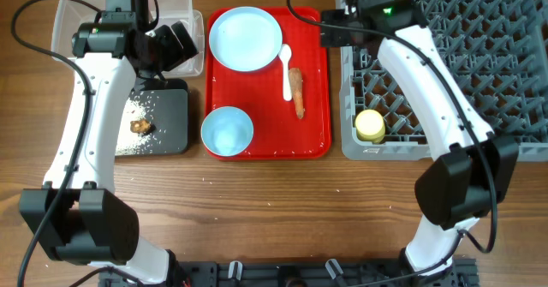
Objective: Sort waste into correct bins and load items into the dishwasher rack
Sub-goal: 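Lower the green bowl into the dish rack with the right gripper, then grasp the small blue bowl on the red tray with the right gripper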
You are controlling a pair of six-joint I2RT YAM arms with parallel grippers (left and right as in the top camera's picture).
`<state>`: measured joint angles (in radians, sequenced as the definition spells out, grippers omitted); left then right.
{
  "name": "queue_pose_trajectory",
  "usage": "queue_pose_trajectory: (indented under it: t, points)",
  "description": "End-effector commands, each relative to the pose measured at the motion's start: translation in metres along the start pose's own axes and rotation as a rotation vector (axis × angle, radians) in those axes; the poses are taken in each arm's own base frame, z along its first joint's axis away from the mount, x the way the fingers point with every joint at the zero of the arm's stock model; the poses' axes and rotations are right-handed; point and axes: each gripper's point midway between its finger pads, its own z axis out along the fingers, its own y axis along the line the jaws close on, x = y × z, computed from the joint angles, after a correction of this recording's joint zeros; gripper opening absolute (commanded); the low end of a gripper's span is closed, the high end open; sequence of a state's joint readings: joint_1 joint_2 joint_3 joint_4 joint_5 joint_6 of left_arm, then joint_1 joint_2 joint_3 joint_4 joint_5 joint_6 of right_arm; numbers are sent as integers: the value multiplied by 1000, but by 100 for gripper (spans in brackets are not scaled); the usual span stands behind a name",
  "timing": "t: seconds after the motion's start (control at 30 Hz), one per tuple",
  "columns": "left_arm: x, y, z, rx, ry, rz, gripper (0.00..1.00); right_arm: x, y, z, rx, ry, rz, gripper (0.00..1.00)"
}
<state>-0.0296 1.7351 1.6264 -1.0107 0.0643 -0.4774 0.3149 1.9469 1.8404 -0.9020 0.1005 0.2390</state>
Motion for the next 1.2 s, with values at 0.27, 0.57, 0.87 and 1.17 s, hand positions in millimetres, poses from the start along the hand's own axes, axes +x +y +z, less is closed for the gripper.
queue_pose_trajectory:
  t: [0.27,0.57,0.87,1.17]
  points:
    - [-5,2,-3,-8,-18,-5,100,148,154,11,-397,396,50,91]
    - [-5,2,-3,-7,-18,-5,100,229,190,57,-298,567,191,68]
    - [-5,2,-3,-7,-18,-5,100,228,199,65,-326,563,221,20]
    - [-5,2,-3,-7,-18,-5,100,202,173,56,-317,531,220,4]
